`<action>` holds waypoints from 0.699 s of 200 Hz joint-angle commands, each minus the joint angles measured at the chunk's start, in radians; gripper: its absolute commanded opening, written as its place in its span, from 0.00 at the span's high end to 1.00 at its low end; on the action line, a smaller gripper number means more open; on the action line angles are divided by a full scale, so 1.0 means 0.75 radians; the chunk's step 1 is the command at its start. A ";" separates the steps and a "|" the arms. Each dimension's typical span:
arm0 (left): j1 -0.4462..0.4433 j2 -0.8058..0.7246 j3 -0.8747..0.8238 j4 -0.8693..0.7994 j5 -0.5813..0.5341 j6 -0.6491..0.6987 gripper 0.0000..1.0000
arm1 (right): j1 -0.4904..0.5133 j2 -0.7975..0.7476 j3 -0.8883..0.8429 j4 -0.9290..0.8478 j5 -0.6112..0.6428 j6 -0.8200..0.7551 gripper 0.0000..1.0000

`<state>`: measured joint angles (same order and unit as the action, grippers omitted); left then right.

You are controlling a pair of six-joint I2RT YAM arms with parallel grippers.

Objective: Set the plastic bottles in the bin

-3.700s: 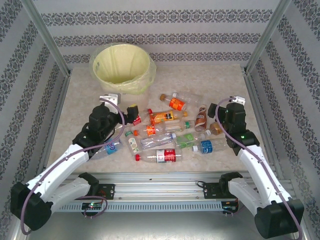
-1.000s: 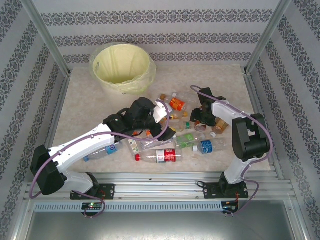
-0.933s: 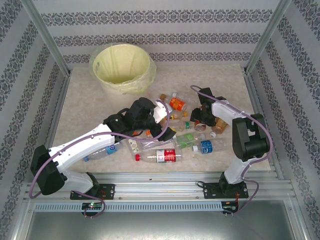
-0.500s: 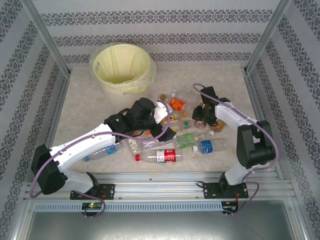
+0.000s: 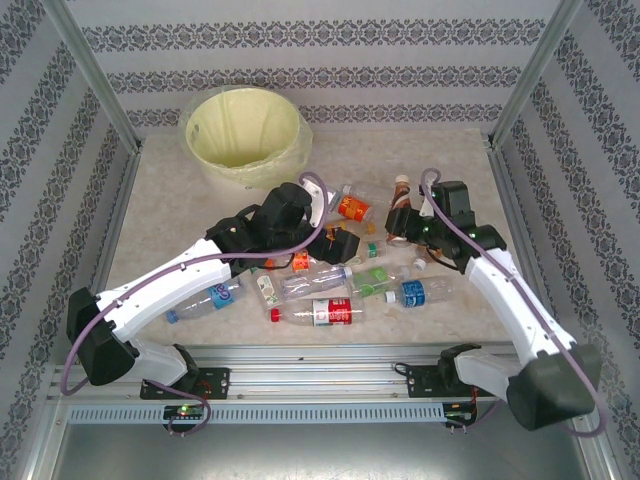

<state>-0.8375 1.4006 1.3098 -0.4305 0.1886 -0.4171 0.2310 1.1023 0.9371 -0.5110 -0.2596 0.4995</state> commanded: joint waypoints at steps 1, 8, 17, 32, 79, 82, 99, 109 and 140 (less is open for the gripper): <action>0.017 -0.001 0.023 0.051 0.094 -0.298 0.00 | 0.031 -0.128 -0.061 0.065 -0.198 0.021 0.42; 0.032 0.001 0.013 0.104 0.152 -0.354 0.00 | 0.037 -0.167 -0.075 0.064 -0.217 0.021 0.42; 0.048 0.001 -0.006 0.186 0.224 -0.403 0.00 | 0.047 -0.213 -0.091 0.068 -0.257 0.017 0.42; 0.073 0.008 -0.029 0.301 0.296 -0.492 0.00 | 0.070 -0.285 -0.120 0.076 -0.297 0.013 0.42; 0.141 0.067 -0.028 0.468 0.395 -0.594 0.00 | 0.142 -0.381 -0.144 0.092 -0.397 0.022 0.42; 0.141 0.072 -0.022 0.469 0.394 -0.590 0.00 | 0.150 -0.383 -0.142 0.092 -0.403 0.024 0.42; 0.141 0.099 -0.010 0.493 0.396 -0.575 0.01 | 0.195 -0.390 -0.137 0.100 -0.415 0.035 0.42; 0.141 0.113 -0.010 0.519 0.398 -0.577 0.02 | 0.220 -0.392 -0.137 0.107 -0.421 0.041 0.42; 0.141 0.147 -0.016 0.622 0.433 -0.608 0.09 | 0.285 -0.388 -0.143 0.129 -0.410 0.059 0.41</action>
<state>-0.7376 1.5013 1.2938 -0.0917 0.4706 -0.8413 0.4129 0.8223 0.8421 -0.4580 -0.5430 0.5247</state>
